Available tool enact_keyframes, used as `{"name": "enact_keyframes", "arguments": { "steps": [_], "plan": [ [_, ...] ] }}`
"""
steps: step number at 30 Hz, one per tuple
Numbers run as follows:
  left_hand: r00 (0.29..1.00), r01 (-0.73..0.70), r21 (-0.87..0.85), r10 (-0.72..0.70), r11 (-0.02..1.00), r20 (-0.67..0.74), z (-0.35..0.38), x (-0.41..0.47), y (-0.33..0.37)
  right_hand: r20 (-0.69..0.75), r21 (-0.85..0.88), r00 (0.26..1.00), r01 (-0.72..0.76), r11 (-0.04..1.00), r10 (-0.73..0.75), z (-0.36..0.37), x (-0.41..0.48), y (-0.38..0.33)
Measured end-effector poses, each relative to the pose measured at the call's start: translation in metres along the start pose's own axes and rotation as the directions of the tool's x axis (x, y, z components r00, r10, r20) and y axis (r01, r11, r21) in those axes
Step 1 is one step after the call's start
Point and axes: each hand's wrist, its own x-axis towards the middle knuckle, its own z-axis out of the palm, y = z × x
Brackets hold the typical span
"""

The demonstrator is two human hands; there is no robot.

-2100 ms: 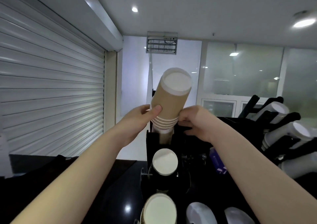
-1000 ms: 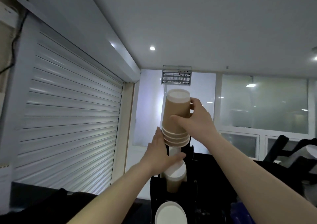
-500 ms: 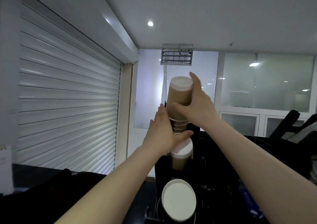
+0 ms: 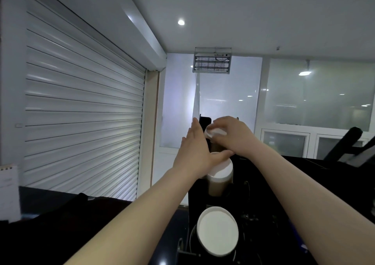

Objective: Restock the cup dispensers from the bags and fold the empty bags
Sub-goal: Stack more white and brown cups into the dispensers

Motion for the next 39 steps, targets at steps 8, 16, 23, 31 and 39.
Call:
{"name": "enact_keyframes", "arguments": {
  "steps": [8,16,23,31,39],
  "plan": [
    [0.998,-0.061,0.089,0.061,0.994,-0.005,-0.006,-0.004,0.006,0.143,-0.11,0.989,-0.016,0.994,0.032,-0.012,-0.005,-0.004],
    [0.978,-0.204,0.285,0.208,0.937,0.017,-0.029,-0.029,0.016,0.043,-0.044,0.998,0.036,0.998,-0.034,-0.034,-0.052,-0.023],
    [0.958,-0.276,0.302,0.287,0.912,0.008,-0.068,-0.087,0.04,0.079,-0.03,0.994,0.083,0.996,-0.08,-0.056,-0.118,-0.069],
    [0.915,-0.401,0.241,0.398,0.884,0.061,-0.093,-0.232,0.046,-0.022,0.161,0.991,0.136,0.978,-0.134,-0.049,-0.261,-0.139],
    [0.941,-0.329,0.144,0.31,0.933,0.139,-0.072,-0.335,0.037,-0.049,0.258,0.999,-0.005,0.966,0.019,-0.012,-0.368,-0.175]
  ]
}}
